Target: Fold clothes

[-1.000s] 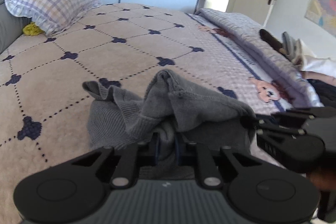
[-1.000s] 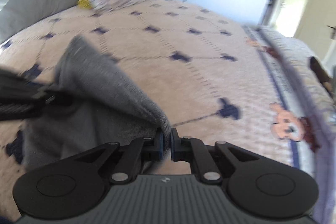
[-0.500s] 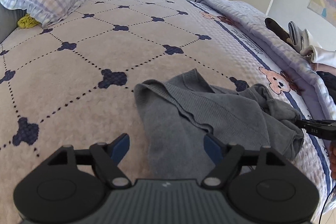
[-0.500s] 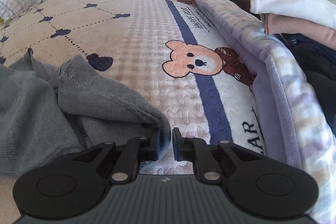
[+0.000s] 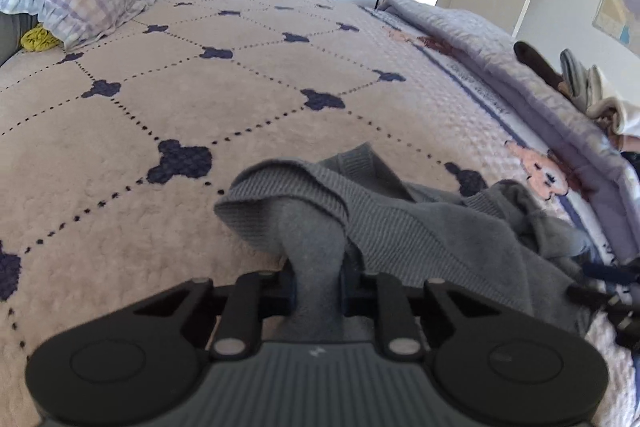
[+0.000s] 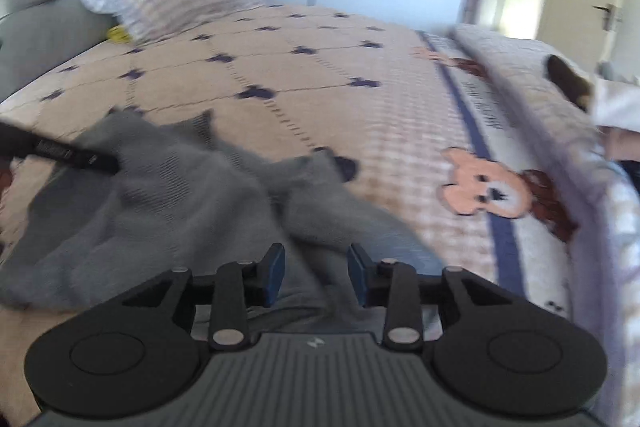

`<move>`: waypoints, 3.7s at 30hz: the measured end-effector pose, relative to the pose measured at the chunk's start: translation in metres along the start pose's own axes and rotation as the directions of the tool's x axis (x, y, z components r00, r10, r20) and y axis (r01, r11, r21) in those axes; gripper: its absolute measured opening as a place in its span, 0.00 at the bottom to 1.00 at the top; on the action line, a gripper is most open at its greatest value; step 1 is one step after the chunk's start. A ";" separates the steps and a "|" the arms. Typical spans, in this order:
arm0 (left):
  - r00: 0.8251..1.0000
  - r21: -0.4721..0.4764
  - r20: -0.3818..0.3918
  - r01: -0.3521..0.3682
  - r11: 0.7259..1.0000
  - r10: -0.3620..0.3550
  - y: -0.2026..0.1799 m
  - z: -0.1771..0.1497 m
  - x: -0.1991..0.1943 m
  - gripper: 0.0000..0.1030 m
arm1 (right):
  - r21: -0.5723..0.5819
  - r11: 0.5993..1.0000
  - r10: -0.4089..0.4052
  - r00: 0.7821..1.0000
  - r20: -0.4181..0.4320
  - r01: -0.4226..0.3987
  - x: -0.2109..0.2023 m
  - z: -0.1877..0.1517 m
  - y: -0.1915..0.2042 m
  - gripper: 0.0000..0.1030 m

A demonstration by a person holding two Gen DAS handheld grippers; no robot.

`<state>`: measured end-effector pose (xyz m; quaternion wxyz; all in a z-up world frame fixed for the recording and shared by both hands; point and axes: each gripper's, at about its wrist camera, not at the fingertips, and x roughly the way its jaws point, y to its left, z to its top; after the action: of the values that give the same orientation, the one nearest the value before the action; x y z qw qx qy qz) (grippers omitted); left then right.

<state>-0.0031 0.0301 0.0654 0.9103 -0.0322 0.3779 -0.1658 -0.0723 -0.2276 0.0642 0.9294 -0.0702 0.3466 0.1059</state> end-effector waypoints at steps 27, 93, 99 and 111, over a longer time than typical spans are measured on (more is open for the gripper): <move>0.993 0.125 -0.020 0.115 0.986 -0.113 0.034 0.034 -0.027 0.64 | -0.226 0.974 -0.030 0.982 -0.184 -0.013 -0.079 -0.032 -0.072 0.11; 0.960 -0.067 0.079 -0.262 0.963 0.267 0.128 0.151 0.034 0.46 | 0.280 0.921 -0.276 0.961 -0.026 0.272 0.134 0.142 -0.108 0.46; 0.962 -0.271 -0.067 -0.274 0.923 0.266 0.180 0.094 0.060 0.49 | 0.338 0.927 -0.147 0.987 -0.065 0.160 0.108 0.090 -0.121 0.47; 0.932 -0.286 -0.067 -0.361 0.888 0.357 0.180 0.087 0.092 0.04 | -0.127 0.989 -0.078 0.994 -0.070 0.069 0.122 0.096 -0.034 0.14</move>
<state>0.1684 0.1645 0.0326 0.9080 -0.0953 0.4032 0.0628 0.0870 -0.2232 0.0575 0.9128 -0.1449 0.3710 0.0903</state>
